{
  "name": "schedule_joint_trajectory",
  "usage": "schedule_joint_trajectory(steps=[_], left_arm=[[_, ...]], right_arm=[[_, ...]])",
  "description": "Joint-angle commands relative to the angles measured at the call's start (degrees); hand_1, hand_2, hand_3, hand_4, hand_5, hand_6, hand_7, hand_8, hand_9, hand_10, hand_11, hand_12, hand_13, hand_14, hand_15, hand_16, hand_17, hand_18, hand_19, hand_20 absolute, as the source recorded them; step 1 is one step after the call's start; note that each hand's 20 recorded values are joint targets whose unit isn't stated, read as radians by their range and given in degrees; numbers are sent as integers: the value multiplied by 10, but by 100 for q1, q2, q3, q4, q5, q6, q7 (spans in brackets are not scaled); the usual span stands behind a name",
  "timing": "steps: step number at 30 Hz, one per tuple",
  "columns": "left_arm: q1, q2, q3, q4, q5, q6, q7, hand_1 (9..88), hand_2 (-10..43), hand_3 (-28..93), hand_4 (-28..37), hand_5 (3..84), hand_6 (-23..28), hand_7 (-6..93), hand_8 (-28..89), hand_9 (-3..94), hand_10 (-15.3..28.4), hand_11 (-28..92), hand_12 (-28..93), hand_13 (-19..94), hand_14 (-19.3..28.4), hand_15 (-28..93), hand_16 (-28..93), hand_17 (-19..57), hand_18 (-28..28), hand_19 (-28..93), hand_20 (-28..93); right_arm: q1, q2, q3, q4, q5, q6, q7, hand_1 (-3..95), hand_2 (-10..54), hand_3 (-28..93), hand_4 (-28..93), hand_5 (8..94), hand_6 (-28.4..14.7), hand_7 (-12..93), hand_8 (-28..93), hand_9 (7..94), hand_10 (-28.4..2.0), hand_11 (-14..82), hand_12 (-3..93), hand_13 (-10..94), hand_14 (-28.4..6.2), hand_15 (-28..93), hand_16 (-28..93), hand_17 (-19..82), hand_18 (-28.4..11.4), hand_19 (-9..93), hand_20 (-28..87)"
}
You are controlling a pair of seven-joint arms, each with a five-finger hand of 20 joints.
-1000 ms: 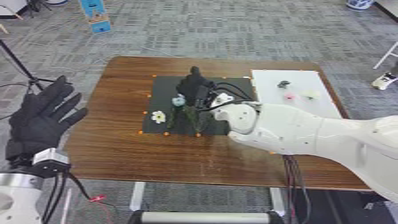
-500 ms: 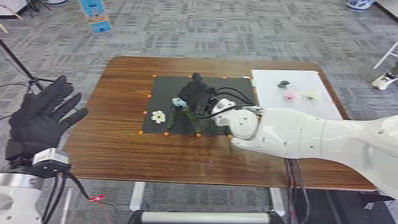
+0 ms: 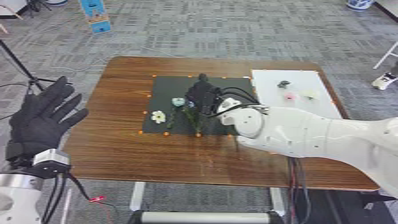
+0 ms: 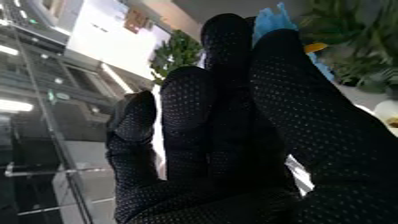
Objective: Arrange flowers
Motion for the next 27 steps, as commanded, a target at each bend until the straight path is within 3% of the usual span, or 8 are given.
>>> schedule_joint_trajectory(steps=[1,5,10,13,18,27], left_arm=[[69,-45,-36,-58,9,-14,-41,220,-82,651,-283,272,23,153,-84,224,97,123,162,184,134,107,55,-113,223,392,88],[49,-33,-27,-50,12,-13,-35,221,-81,650,-283,273,23,152,-84,224,97,123,161,184,134,108,54,-113,224,392,89],[47,-30,-23,-51,8,0,-40,220,-80,652,-283,272,23,153,-84,224,97,123,162,184,134,108,54,-114,224,392,89],[45,-26,-37,-51,-1,18,-37,219,-81,654,-283,272,23,153,-84,224,97,123,161,184,134,107,54,-114,223,393,89],[14,2,-34,-41,10,-9,-34,221,-82,653,-283,275,24,151,-84,227,98,124,160,187,135,108,53,-111,225,394,88],[51,-19,-40,-59,9,4,-35,221,-80,652,-283,276,23,152,-83,226,98,124,160,187,135,108,53,-112,224,394,87]], right_arm=[[9,178,99,-133,-108,-248,-195,494,-95,805,-283,753,62,421,-50,825,-41,185,502,608,-37,662,477,264,-188,800,573],[-52,106,274,58,-118,-327,-421,477,-95,806,-283,738,67,417,-49,809,-43,181,501,595,-41,663,477,257,-188,795,574],[-72,134,420,2,-114,-436,-412,436,-95,792,-283,647,60,395,-66,746,-45,184,499,562,-59,698,430,239,-190,786,582],[-78,123,580,-21,-37,-535,-393,378,-95,825,-283,621,55,347,-58,688,-61,289,405,549,-66,732,364,231,-190,783,582],[36,199,589,-178,-29,-678,-321,336,-95,869,-283,587,53,331,-176,625,-80,380,290,529,-79,747,346,215,-192,774,585],[159,285,585,-289,-68,-527,-56,325,-95,874,-283,561,47,330,-174,586,-86,372,268,501,-83,739,335,196,-192,755,580]])
